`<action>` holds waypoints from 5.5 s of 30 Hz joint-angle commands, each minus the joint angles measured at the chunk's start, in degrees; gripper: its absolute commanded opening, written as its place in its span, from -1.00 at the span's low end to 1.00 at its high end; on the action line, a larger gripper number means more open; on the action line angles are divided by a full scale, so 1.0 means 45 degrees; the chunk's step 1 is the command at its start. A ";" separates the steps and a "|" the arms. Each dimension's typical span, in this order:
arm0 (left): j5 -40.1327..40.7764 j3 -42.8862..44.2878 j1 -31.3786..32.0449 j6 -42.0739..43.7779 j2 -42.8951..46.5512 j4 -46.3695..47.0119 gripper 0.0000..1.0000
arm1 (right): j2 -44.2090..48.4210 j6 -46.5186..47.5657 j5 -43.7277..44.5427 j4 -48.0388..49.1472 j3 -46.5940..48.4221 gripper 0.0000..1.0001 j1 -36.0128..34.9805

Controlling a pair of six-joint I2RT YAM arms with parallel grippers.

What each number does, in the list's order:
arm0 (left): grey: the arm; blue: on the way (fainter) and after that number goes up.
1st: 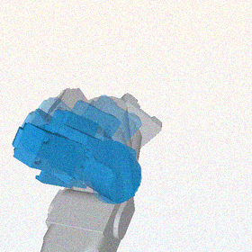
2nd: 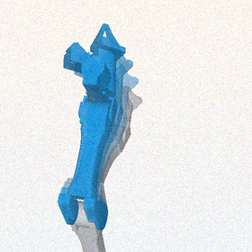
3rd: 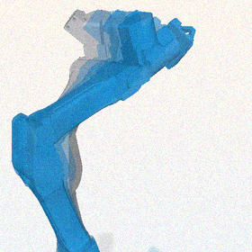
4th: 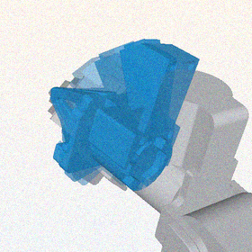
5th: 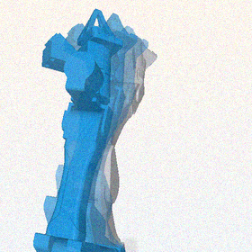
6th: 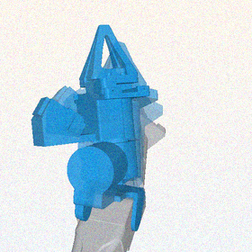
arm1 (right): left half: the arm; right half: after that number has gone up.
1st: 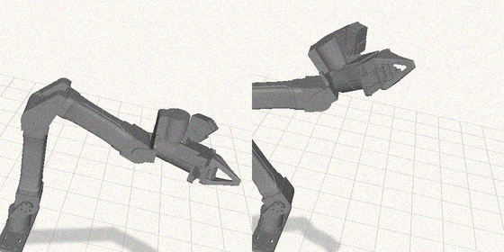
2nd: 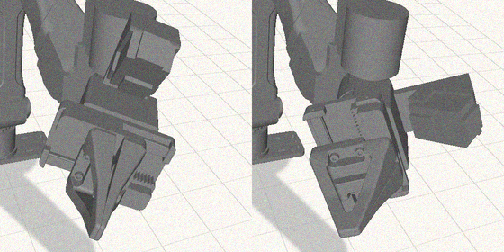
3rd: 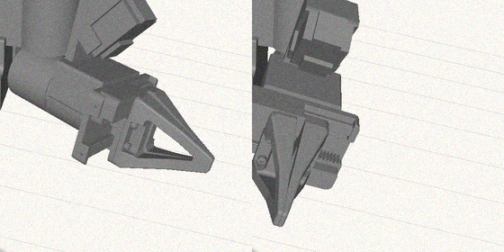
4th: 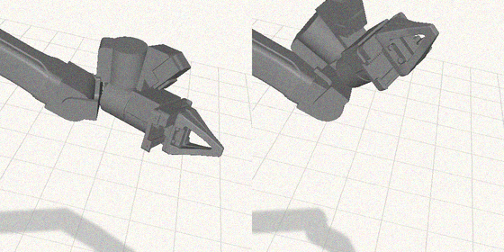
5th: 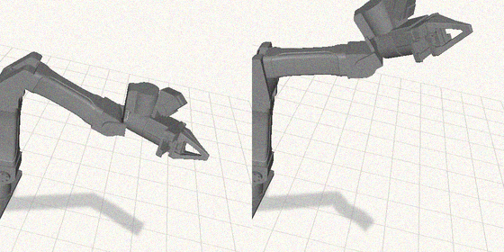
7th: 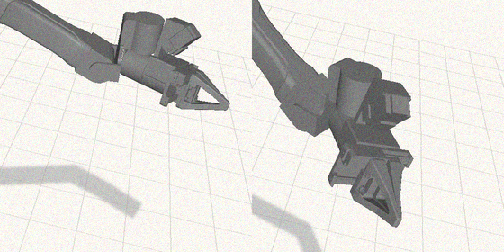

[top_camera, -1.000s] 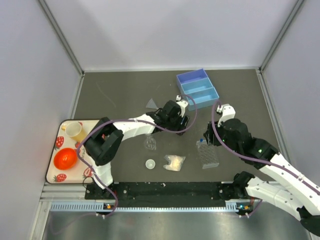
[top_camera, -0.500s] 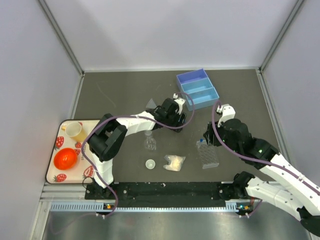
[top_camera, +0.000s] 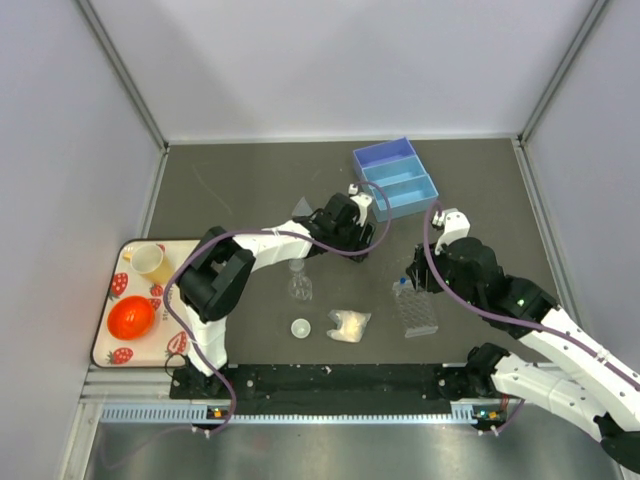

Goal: Organize the chemistry lab equipment

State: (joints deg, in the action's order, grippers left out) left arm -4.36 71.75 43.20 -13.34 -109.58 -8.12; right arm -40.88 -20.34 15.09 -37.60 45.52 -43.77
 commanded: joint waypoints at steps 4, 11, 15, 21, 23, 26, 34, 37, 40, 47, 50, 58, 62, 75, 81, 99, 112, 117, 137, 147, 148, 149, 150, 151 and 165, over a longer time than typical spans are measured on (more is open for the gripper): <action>-0.0301 0.0638 -0.0049 0.0094 -0.0414 0.0281 0.33 | 0.0179 0.0203 -0.0131 0.0193 0.0354 0.08 -0.0156; -0.0144 0.0619 -0.0049 0.0094 -0.0610 0.0320 0.32 | 0.0218 0.0203 -0.0170 0.0193 0.0315 0.08 -0.0156; -0.0164 0.0619 -0.0049 0.0114 -0.0668 0.0320 0.31 | 0.0238 0.0203 -0.0170 0.0193 0.0276 0.08 -0.0156; -0.0164 0.0600 -0.0049 0.0153 -0.0532 0.0301 0.31 | 0.0238 0.0203 -0.0190 0.0212 0.0295 0.08 -0.0176; -0.0164 0.0638 -0.0049 0.0211 -0.0473 0.0301 0.30 | 0.0238 0.0184 -0.0190 0.0212 0.0295 0.08 -0.0156; -0.0086 0.0814 -0.0049 0.0270 -0.0532 0.0165 0.30 | 0.0238 0.0203 -0.0190 0.0212 0.0276 0.07 -0.0156; -0.0047 0.0970 -0.0069 0.0309 -0.0649 0.0066 0.29 | 0.0257 0.0203 -0.0209 0.0212 0.0256 0.07 -0.0156; -0.0085 0.0990 -0.0108 0.0309 -0.0727 0.0046 0.29 | 0.0277 0.0184 -0.0229 0.0212 0.0256 0.08 -0.0137; -0.0086 0.0971 -0.0147 0.0309 -0.0824 0.0046 0.29 | 0.0276 0.0184 -0.0229 0.0212 0.0256 0.08 -0.0156; -0.0280 0.0932 -0.0166 0.0172 -0.0961 0.0086 0.28 | 0.0238 0.0184 -0.0248 0.0212 0.0237 0.08 -0.0156; -0.0437 0.0815 -0.0147 0.0055 -0.0961 0.0183 0.25 | 0.0198 0.0203 -0.0248 0.0232 0.0237 0.07 -0.0156; -0.0515 0.0424 -0.0147 -0.0257 -0.1001 0.0222 -0.06 | 0.0199 0.0164 -0.0268 0.0232 0.0198 0.08 -0.0156; -0.0438 0.0151 -0.0127 -0.0413 -0.0884 0.0222 -0.25 | 0.0140 0.0164 -0.0249 0.0232 0.0217 0.07 -0.0156; 0.0851 -0.1119 0.0107 -0.0726 -0.0063 -0.0265 -0.40 | 0.0023 0.0047 -0.0463 0.0232 0.0217 0.07 -0.0156; 0.2022 -0.1217 0.0380 -0.0843 0.0113 -0.0889 -0.50 | 0.0179 -0.0148 -0.0561 0.0232 0.0061 0.07 -0.0156; 0.0488 -0.1373 0.1493 -0.0141 0.2258 -0.2414 -1.00 | 0.0647 -0.0598 -0.1029 0.0095 -0.0076 0.07 -0.0137; -0.6370 -0.2874 0.1552 -0.0042 0.7766 -0.2006 -1.00 | 0.1155 0.0125 -0.6611 0.0892 0.0334 0.08 -0.0156; -0.8423 -0.3423 0.1533 -0.0413 0.9094 -0.1419 -1.00 | 0.1390 -0.0285 -0.9698 0.2008 0.0568 0.09 -0.0156; -1.0632 -0.5318 0.1533 -0.2170 1.2455 0.0885 -1.00 | 0.1000 -0.2022 -1.1732 0.4215 0.1018 0.08 -0.0176; -1.0477 -0.5885 0.1533 -0.2953 1.3003 0.2097 -1.00 | 0.0531 -0.2765 -1.0855 0.5837 0.0764 0.02 -0.1522; -1.0496 -0.5904 0.1552 -0.2953 1.3003 0.2136 -1.00 | 0.0473 -0.2766 -1.0757 0.5876 0.0783 0.01 -0.1698; -1.0477 -0.5943 0.1552 -0.2953 1.3023 0.2117 -1.00 | 0.0414 -0.2727 -1.0718 0.5954 0.0803 -0.01 -0.1796; -1.0399 -0.5943 0.1552 -0.2933 1.3042 0.2136 -1.00 | 0.0336 -0.2688 -1.0659 0.5935 0.0803 -0.03 -0.1894; -1.0398 -0.5963 0.1533 -0.2914 1.3042 0.2136 -1.00 | 0.0277 -0.2688 -1.0504 0.5954 0.0822 -0.03 -0.1991; -1.0301 -0.5885 0.1533 -0.2836 1.3159 0.2039 -1.00 | 0.0335 -0.2609 -0.9995 0.5954 0.0803 -0.32 -0.2344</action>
State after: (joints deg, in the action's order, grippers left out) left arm -50.52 45.21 50.17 -25.89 -51.86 -2.09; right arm -40.47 -32.18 -30.81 -13.28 47.05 -53.52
